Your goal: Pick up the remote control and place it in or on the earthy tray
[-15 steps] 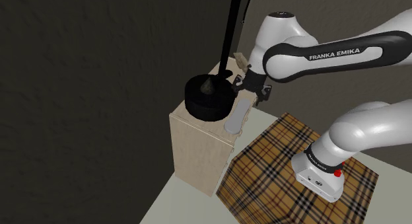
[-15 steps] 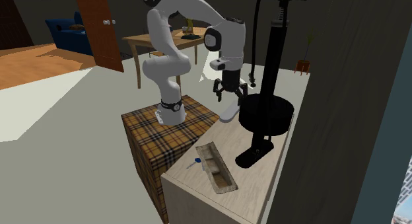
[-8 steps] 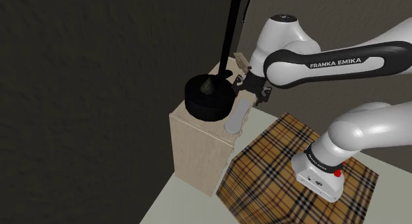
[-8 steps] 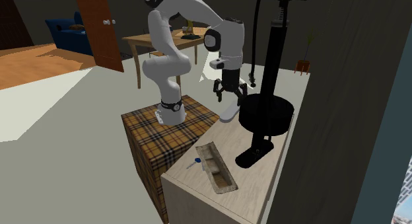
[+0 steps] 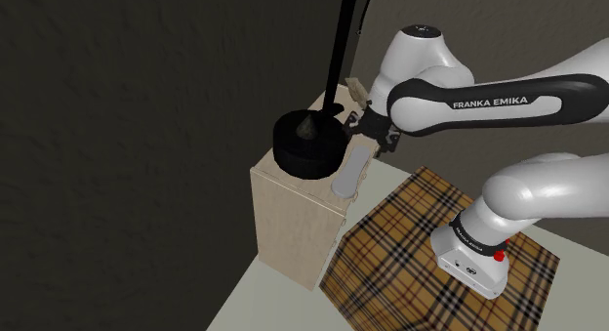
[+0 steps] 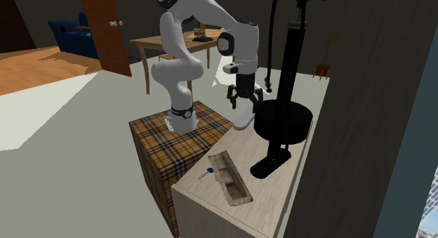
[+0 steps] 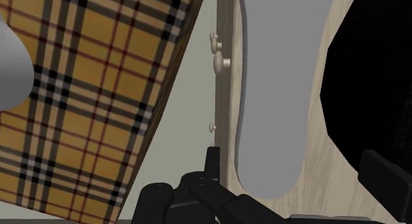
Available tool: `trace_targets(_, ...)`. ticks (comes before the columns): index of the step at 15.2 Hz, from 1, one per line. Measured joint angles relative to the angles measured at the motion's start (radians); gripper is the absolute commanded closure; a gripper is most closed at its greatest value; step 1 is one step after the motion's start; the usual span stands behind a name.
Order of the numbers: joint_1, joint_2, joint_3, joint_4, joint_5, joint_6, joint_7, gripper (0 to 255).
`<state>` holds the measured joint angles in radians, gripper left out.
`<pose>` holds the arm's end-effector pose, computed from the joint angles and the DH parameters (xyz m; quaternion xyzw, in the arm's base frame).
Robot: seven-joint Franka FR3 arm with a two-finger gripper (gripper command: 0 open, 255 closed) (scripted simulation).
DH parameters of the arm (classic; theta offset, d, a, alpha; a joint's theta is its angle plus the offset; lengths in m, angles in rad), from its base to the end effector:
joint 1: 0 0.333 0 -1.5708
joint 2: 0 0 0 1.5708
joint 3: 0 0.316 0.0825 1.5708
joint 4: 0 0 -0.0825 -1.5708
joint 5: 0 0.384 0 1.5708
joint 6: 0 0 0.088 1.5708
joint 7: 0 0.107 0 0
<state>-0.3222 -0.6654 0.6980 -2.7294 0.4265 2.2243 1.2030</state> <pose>0.3410 0.1269 0.3801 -0.8293 0.5562 -0.0527 0.0054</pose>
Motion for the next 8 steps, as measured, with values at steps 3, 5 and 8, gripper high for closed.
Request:
trace_targets(3, 0.008, 0.048, -0.009, -0.010, 0.016, 0.038, -0.013, 255)
trace_targets(5, 0.007, 0.085, -0.007, -0.014, 0.018, 0.026, -0.017, 255)
trace_targets(8, 0.004, 0.094, -0.008, -0.008, 0.016, 0.022, -0.017, 255)
